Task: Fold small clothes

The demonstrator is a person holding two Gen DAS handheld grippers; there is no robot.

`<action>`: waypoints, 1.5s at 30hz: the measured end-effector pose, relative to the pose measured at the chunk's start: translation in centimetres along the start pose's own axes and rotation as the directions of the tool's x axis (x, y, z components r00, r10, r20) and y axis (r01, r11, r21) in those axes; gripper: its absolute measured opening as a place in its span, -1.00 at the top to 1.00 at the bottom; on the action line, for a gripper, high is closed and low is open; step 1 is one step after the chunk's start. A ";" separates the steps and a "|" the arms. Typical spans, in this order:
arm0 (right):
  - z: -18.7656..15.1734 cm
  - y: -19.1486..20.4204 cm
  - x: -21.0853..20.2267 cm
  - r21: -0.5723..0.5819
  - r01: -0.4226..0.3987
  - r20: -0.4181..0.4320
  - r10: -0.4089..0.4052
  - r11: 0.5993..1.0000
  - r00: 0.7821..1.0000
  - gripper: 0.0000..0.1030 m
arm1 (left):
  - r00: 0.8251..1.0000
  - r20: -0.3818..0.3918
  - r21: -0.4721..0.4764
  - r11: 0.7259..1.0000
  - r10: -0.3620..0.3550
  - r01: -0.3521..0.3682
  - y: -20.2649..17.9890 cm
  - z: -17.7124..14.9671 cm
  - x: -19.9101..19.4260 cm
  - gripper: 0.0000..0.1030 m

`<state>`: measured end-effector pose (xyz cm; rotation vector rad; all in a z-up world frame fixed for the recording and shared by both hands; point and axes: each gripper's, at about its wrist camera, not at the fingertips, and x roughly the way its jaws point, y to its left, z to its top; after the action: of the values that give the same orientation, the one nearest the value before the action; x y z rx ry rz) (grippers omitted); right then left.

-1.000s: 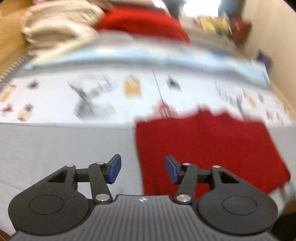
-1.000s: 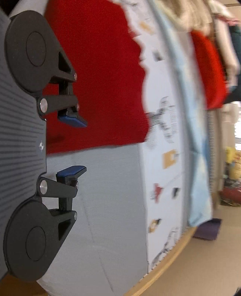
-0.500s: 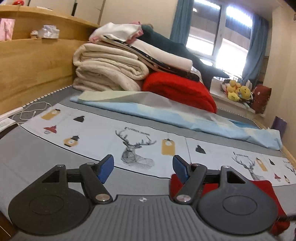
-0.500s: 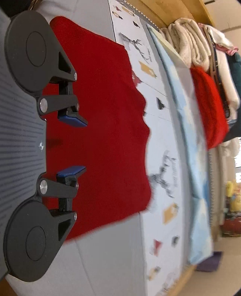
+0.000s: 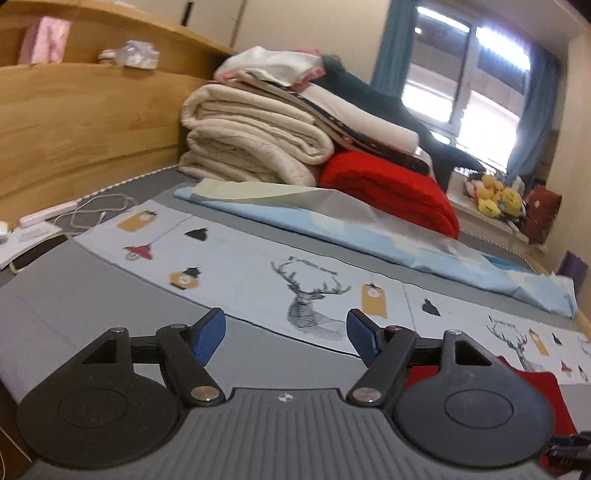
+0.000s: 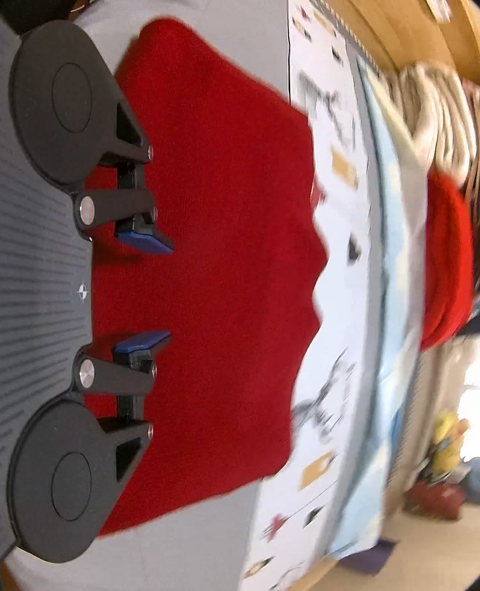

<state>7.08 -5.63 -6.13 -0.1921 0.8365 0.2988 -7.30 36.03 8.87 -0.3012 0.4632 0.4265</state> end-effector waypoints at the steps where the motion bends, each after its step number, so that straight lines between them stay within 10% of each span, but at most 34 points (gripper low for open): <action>1: 0.0 1.3 -0.2 -0.018 -0.023 0.017 0.023 1.000 1.000 0.07 | 1.000 -0.004 -0.014 1.000 0.006 -0.006 0.8 0.0 -0.1 -0.50; 11: -0.7 16.7 0.4 -0.344 -0.280 -0.026 0.289 0.896 0.957 -0.11 | 0.997 -0.041 -0.063 0.996 0.062 -0.064 6.4 -0.3 -1.2 -0.50; 20: -3.5 22.6 3.7 -0.578 -0.182 -0.089 0.159 0.796 0.983 -0.45 | 0.995 -0.053 -0.071 0.994 0.079 -0.082 8.7 -0.6 -1.8 -0.51; 28: -3.2 22.9 2.9 -0.648 -0.161 -0.038 0.180 0.744 0.983 0.60 | 0.995 -0.056 -0.075 0.993 0.082 -0.086 9.5 -0.5 -1.7 -0.51; 38: 1.1 21.4 -1.3 -0.406 -0.210 0.087 0.267 0.889 0.960 0.71 | 0.996 -0.068 -0.090 0.994 0.050 -0.056 7.6 -0.1 -0.7 -0.51; 45: 5.4 15.7 -4.5 -0.021 -0.439 0.181 0.435 0.898 0.882 0.72 | 0.996 -0.086 -0.098 0.995 -0.031 0.022 1.9 0.5 1.7 -0.51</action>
<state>2.80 9.84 0.05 0.0490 0.6943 0.7232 -6.59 38.38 8.12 -0.4211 0.5242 0.4118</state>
